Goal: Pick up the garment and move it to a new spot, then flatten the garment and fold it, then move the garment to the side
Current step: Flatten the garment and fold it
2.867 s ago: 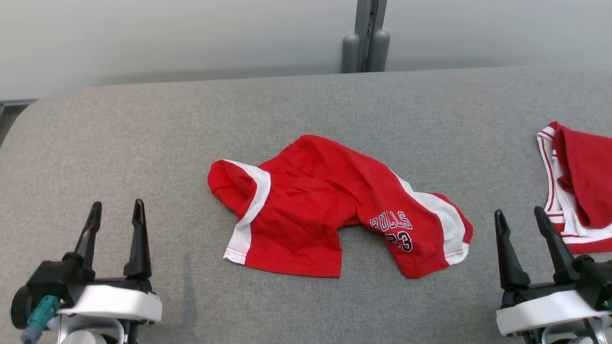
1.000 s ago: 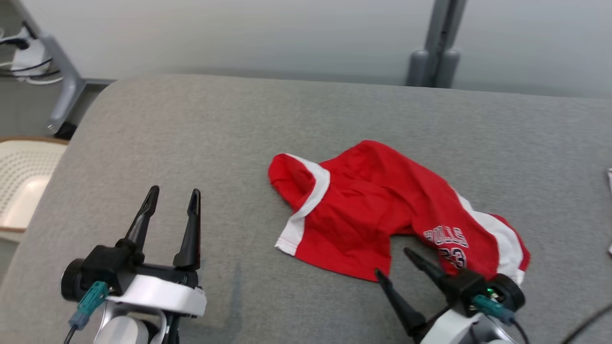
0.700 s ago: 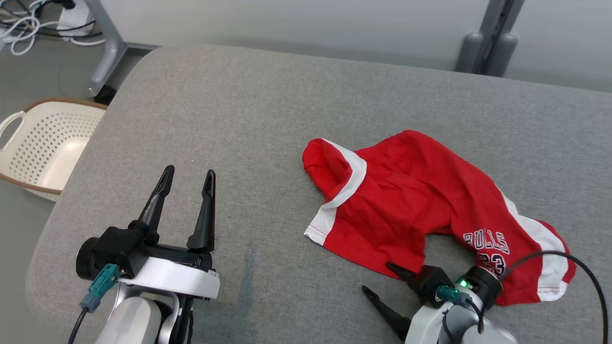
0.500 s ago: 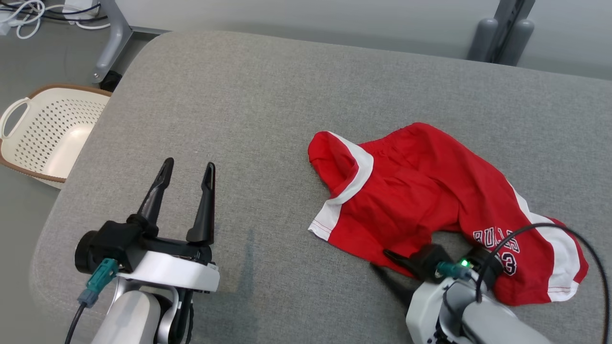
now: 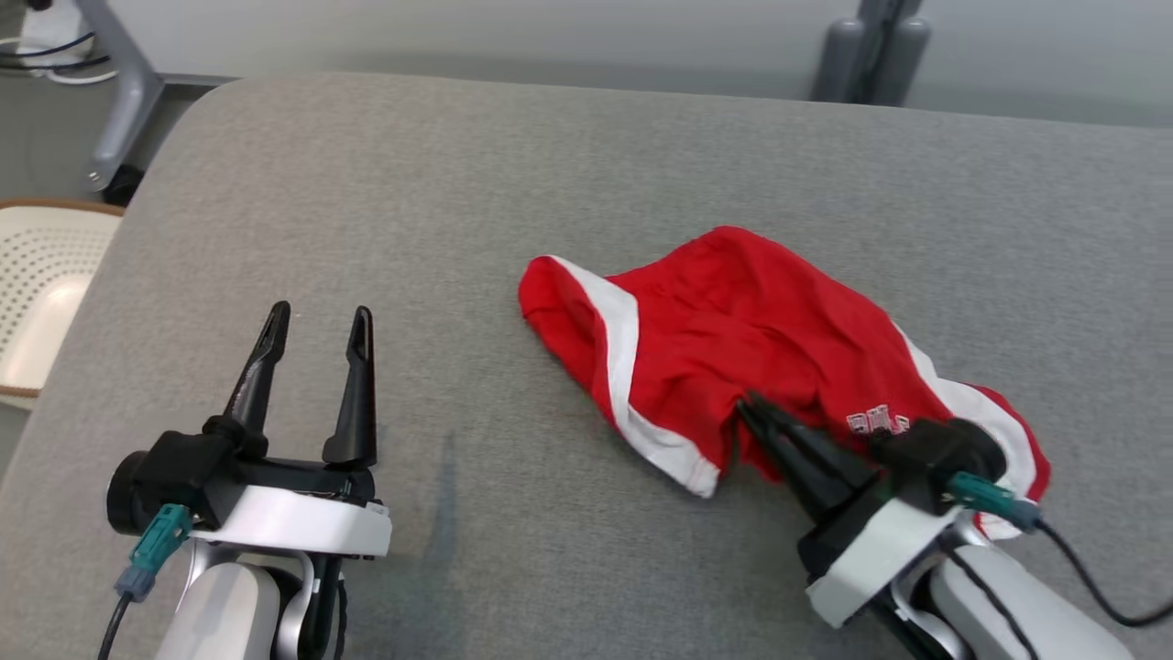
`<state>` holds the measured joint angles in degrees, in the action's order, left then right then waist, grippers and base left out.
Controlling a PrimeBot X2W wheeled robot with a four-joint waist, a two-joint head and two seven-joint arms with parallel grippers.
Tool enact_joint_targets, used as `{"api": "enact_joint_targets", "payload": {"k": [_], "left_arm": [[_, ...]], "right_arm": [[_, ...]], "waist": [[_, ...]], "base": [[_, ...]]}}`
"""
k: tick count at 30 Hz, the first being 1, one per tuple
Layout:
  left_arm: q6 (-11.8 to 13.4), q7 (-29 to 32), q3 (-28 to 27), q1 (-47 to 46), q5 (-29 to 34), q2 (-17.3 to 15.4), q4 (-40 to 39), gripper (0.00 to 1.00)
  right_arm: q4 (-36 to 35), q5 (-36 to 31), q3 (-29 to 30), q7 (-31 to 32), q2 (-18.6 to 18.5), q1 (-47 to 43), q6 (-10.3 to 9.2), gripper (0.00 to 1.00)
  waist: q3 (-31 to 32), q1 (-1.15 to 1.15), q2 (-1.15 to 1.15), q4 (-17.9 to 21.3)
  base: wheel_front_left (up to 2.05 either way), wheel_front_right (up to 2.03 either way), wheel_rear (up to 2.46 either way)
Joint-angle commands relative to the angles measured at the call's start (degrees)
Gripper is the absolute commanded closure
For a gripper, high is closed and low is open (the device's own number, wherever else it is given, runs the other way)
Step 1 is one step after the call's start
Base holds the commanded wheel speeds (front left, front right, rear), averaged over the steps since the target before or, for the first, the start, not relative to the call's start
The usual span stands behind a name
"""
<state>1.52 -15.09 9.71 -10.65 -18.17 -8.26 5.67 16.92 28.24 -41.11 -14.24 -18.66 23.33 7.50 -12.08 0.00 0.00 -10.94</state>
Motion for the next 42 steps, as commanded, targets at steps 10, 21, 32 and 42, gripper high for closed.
{"api": "enact_joint_targets", "payload": {"k": [10, 21, 32, 42], "left_arm": [[-0.74, -0.06, -1.63, 0.27, 1.68, -0.43, -1.2, 0.0], [-0.74, -0.06, -1.45, -0.27, 2.42, -0.06, -1.7, 0.0], [-1.41, -0.07, -0.44, -1.66, 2.97, 1.18, -1.29, 0.0], [-0.73, -0.07, -2.01, 1.42, 3.37, 1.48, -1.52, 0.0]], "right_arm": [[-14.48, -4.83, 19.81, -0.19, -0.53, -12.87, 0.0, 1.0], [-14.78, -3.88, 32.9, 1.84, 1.93, -18.36, 0.0, 1.0], [2.23, 2.09, 29.65, 0.6, 1.24, -8.23, 0.0, 0.59], [0.53, -2.64, 35.81, -0.99, 3.4, -11.86, 0.0, 0.0]], "waist": [[-0.67, 0.0, 0.0, 6.39], [-1.48, 0.0, 0.0, 8.07], [-3.44, 0.0, 0.0, 7.31], [-0.68, 0.0, 0.0, 9.03]], "base": [[0.0, 0.0, 0.0], [0.0, 0.0, 0.0], [0.0, 0.0, 0.0], [0.0, 0.0, 0.0]]}}
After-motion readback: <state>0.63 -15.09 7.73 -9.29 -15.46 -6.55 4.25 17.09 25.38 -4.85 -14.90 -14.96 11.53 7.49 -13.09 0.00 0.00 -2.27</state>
